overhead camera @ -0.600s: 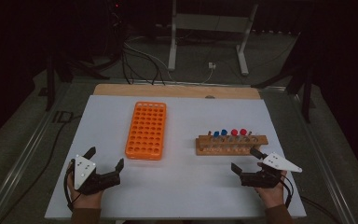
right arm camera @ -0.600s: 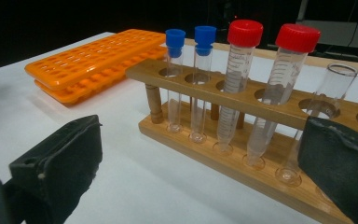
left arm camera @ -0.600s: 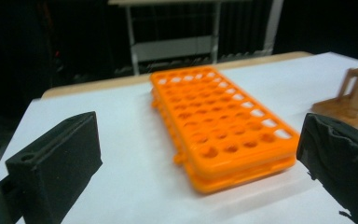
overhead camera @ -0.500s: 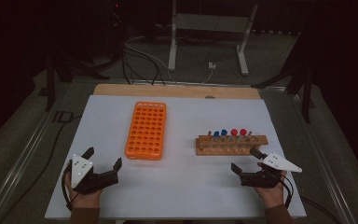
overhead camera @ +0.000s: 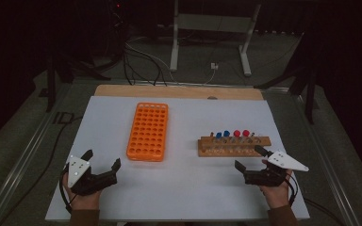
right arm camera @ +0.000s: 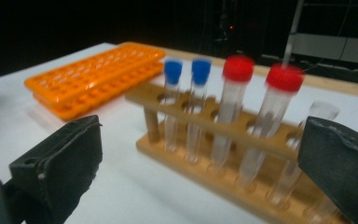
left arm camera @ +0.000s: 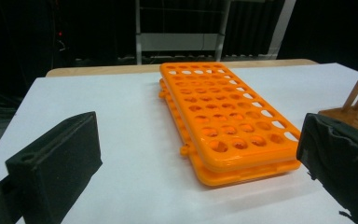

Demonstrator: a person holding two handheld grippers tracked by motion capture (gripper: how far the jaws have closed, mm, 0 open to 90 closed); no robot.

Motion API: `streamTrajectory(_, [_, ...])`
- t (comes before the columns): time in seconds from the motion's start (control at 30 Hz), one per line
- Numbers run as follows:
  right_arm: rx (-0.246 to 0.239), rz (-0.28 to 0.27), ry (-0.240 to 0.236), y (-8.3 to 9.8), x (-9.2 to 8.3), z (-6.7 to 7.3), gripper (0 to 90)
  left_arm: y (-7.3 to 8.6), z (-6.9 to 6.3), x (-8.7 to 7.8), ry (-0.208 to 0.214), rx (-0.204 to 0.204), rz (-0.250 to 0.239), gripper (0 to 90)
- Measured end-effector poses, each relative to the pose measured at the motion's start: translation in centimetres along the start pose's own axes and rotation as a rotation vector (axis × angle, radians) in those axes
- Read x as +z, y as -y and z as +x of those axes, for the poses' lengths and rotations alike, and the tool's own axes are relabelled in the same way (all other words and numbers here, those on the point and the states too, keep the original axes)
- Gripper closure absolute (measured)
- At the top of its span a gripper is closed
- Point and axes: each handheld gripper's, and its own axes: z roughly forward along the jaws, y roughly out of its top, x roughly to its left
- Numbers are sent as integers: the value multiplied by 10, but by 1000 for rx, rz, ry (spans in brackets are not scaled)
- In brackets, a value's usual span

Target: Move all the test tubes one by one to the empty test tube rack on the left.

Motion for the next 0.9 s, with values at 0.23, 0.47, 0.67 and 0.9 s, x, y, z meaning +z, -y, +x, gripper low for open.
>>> streamTrajectory(0.23, [22, 14, 57, -30, -4, -18, 51, 2, 2, 3, -30, -9, 37, 7])
streamTrajectory(0.47, [33, 47, 134, -45, -5, -42, 143, 3, 6, 3, -40, -42, 34, 6])
streamTrajectory(0.67, [103, 98, 215, -43, 1, -66, 368, 5, 8, 4, -42, -62, 42, 7])
streamTrajectory(0.9, [102, 165, 243, -29, 17, -78, 632, 7, 10, 3, -45, -82, 41, 7])
